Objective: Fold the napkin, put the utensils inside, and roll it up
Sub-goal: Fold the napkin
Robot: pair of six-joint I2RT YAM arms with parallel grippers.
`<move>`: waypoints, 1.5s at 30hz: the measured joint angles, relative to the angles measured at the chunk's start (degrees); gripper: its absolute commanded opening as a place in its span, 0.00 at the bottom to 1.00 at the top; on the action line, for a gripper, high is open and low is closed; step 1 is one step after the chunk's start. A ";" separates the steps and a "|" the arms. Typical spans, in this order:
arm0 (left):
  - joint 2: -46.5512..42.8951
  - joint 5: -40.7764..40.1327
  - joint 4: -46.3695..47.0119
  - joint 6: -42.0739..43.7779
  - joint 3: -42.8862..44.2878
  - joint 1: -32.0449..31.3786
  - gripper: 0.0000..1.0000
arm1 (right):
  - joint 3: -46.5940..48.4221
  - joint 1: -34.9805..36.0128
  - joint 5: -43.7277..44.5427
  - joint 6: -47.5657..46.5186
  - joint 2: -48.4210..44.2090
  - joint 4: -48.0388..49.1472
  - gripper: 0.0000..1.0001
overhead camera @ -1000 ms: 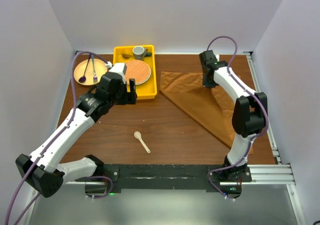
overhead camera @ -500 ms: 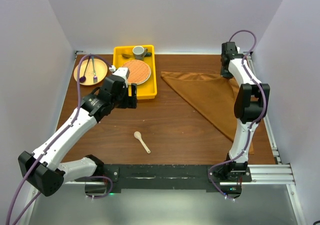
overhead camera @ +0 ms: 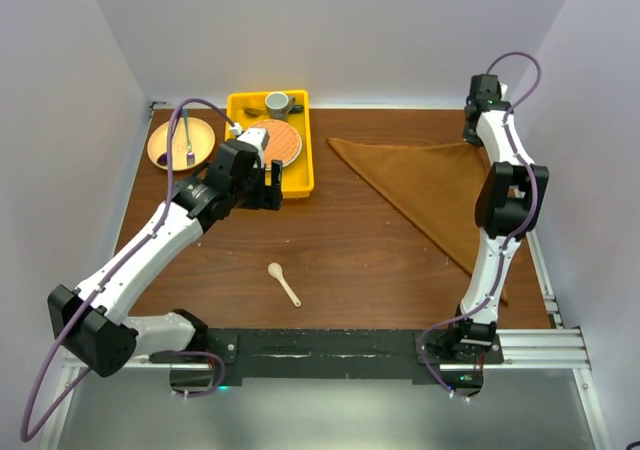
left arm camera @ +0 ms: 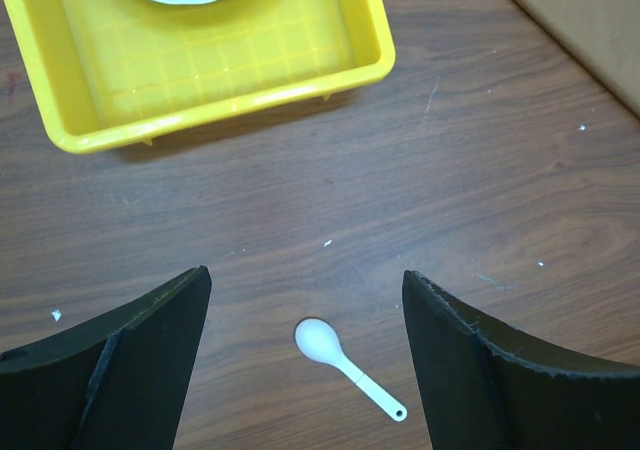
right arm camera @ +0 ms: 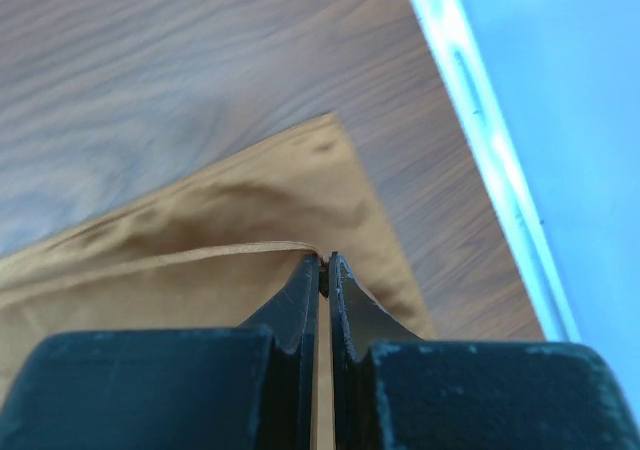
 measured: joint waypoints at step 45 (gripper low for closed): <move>7.08 7.26 -2.10 -6.99 7.37 0.00 0.82 | 15.78 -1.55 -4.83 1.73 15.43 -2.08 0.86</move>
